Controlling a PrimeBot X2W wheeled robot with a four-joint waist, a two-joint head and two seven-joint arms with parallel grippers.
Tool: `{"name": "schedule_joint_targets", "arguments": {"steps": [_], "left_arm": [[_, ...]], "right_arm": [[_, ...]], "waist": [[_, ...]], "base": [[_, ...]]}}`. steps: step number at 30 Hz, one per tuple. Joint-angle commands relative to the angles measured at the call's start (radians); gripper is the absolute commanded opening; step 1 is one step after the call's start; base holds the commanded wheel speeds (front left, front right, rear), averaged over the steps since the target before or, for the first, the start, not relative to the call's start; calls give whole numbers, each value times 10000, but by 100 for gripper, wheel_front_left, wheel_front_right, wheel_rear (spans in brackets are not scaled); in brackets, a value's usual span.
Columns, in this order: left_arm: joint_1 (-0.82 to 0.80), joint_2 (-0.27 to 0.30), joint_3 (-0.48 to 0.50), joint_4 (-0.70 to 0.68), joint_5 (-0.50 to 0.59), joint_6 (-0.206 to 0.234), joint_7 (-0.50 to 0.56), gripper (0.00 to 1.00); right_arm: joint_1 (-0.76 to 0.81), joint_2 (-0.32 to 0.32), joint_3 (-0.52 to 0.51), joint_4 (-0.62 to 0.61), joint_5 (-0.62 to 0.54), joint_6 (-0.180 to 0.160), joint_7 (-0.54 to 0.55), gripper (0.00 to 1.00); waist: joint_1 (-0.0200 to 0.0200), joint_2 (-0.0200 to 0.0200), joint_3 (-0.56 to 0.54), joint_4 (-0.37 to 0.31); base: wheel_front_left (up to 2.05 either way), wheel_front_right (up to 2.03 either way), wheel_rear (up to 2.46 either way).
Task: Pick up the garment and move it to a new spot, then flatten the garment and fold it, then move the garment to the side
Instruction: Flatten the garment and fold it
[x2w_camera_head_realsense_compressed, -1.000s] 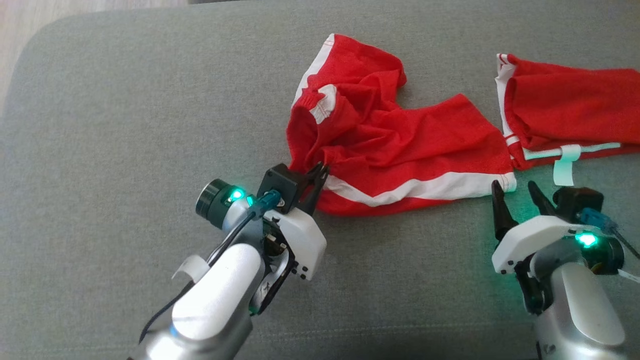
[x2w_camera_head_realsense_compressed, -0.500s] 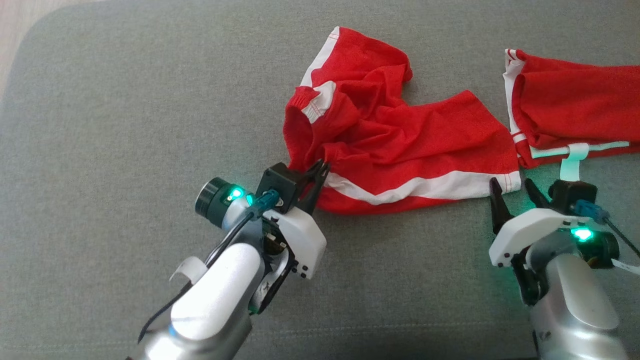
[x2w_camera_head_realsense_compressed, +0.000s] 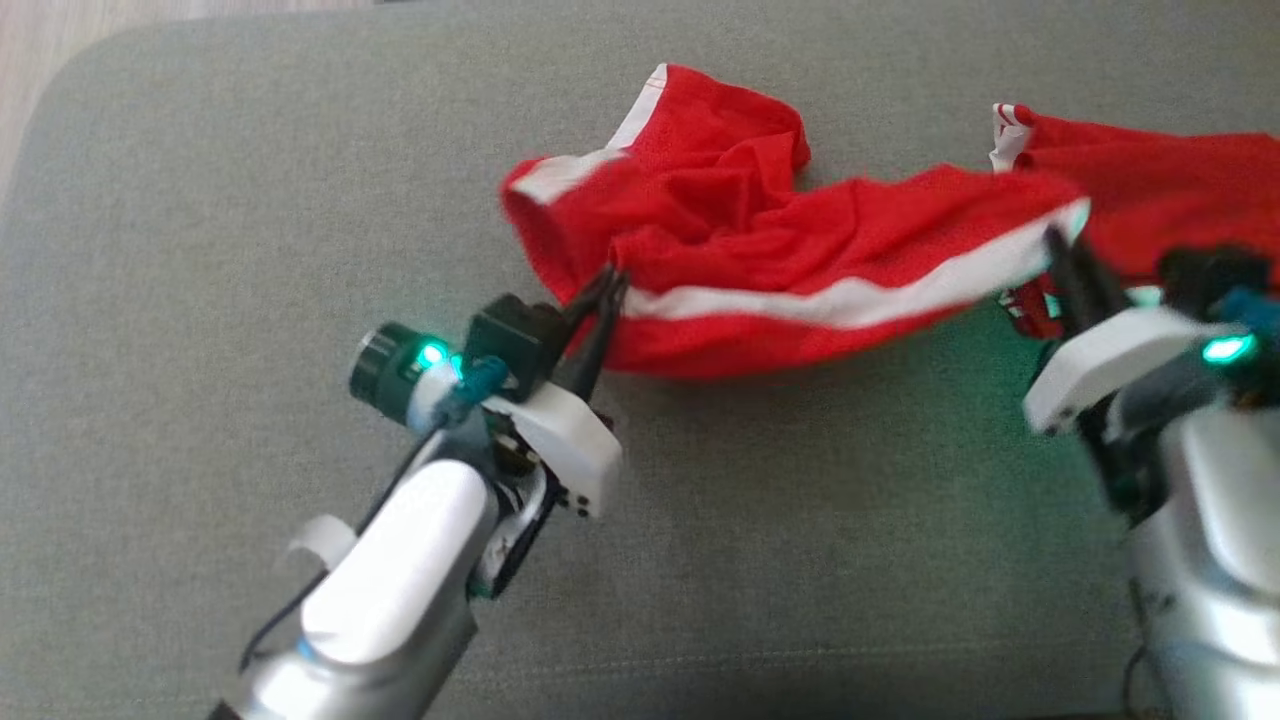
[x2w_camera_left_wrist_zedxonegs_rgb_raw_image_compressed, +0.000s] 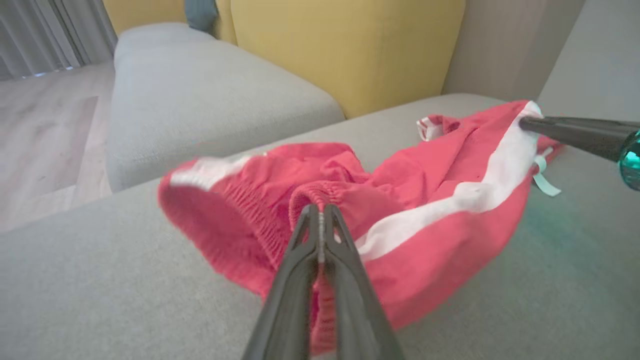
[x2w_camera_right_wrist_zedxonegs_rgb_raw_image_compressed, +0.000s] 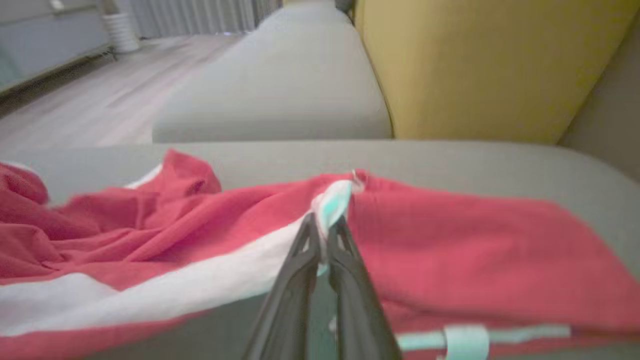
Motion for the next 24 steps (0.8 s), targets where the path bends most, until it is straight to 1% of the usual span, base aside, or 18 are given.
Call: {"name": "schedule_joint_targets", "arguments": {"steps": [1, 5, 7, 10, 17, 24], "left_arm": [[-642, 254, 515, -561, -32, 73, -198, 0], [-869, 469, 835, -1156, -117, 103, -462, 0], [-1000, 576, 1015, -1487, -146, 153, -555, 0], [-1178, 704, 1326, -2004, -228, 251, -719, 0], [-1360, 1053, 2015, -3035, -304, 554, -1179, 0], [-969, 1275, 2331, -3618, -384, 836, -1415, 0]], "right_arm": [[-385, -420, 397, -885, 324, 65, 214, 0], [-498, -1079, 659, -2252, 1115, 65, 791, 0], [-576, -1278, 675, -2826, 1409, 65, 945, 0], [-681, -1364, 580, -3461, 1770, 65, 1089, 0], [-737, -1162, 429, -4459, 2247, 65, 1493, 0], [-539, -722, 146, -5314, 2631, 65, 1908, 0]], "waist": [[0, 0, -93, -33], [0, 0, -263, -68], [0, 0, -358, -70], [0, 0, -532, -69], [0, 0, -977, -116], [0, 0, -1536, -145]], "base": [[0, 0, 0], [0, 0, 0], [0, 0, 0], [0, 0, 0], [0, 0, 0], [0, 0, 0]]}}
